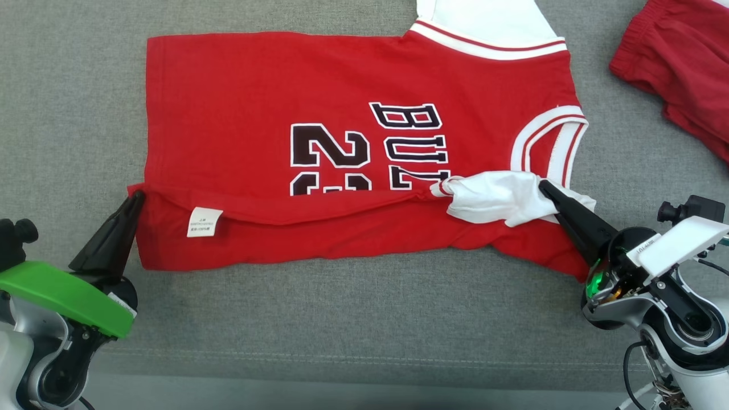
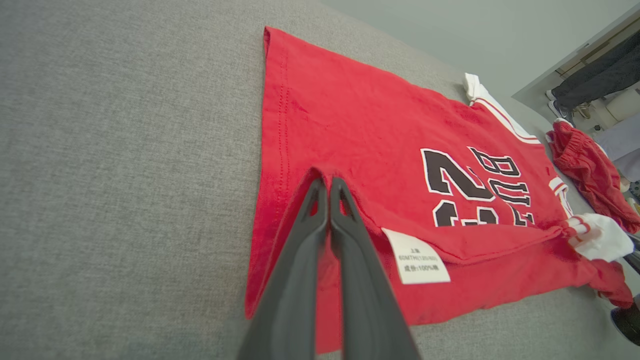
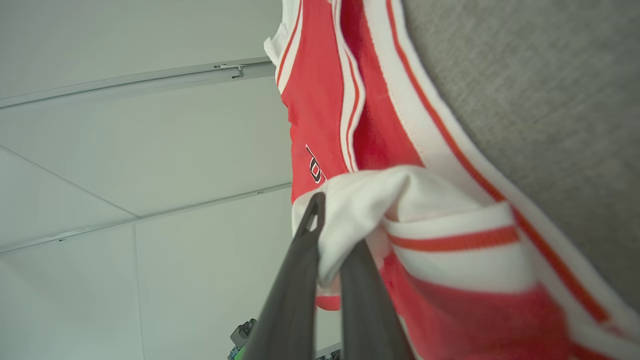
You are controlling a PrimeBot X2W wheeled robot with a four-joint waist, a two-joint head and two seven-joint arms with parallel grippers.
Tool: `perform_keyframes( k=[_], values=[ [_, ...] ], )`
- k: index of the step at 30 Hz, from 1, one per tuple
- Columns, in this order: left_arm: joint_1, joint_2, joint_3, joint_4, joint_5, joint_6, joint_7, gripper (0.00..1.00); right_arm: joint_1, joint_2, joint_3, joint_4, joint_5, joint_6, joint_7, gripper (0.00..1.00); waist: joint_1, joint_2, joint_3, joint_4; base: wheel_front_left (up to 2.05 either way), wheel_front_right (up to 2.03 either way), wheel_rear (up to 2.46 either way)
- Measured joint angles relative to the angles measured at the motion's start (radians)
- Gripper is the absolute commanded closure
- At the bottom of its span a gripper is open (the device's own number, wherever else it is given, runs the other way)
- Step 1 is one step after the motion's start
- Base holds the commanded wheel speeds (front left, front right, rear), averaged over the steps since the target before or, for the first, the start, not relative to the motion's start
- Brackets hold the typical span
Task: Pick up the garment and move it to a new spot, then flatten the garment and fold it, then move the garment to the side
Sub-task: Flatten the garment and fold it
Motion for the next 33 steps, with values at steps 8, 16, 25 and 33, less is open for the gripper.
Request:
perform_keyframes(
  k=[8, 16, 25, 33],
  values=[
    [0.000, -0.012, -0.031, 0.035, -0.009, 0.000, -0.009, 1.00, 0.000, 0.013, 0.003, 0.042, -0.002, 0.000, -0.010, 1.00, 0.0000, 0.0000, 0.004, -0.004, 0.00, 0.00, 0.00],
    [-0.002, -0.013, -0.045, 0.065, -0.009, 0.000, -0.019, 0.98, -0.005, 0.019, 0.003, 0.066, -0.010, 0.000, -0.027, 0.98, 0.0000, 0.0000, 0.001, -0.010, 0.00, 0.00, 0.00],
    [-0.027, -0.014, -0.066, 0.095, -0.009, 0.000, -0.040, 0.53, -0.019, 0.030, 0.015, 0.102, -0.037, 0.003, -0.036, 0.00, 0.0000, 0.0000, -0.019, -0.015, 0.00, 0.00, 0.00],
    [-0.027, -0.021, -0.083, 0.116, -0.009, 0.000, -0.057, 0.00, -0.019, 0.021, 0.022, 0.105, -0.049, 0.014, -0.036, 0.00, 0.0000, 0.0000, -0.049, -0.023, 0.00, 0.00, 0.00]
  ],
)
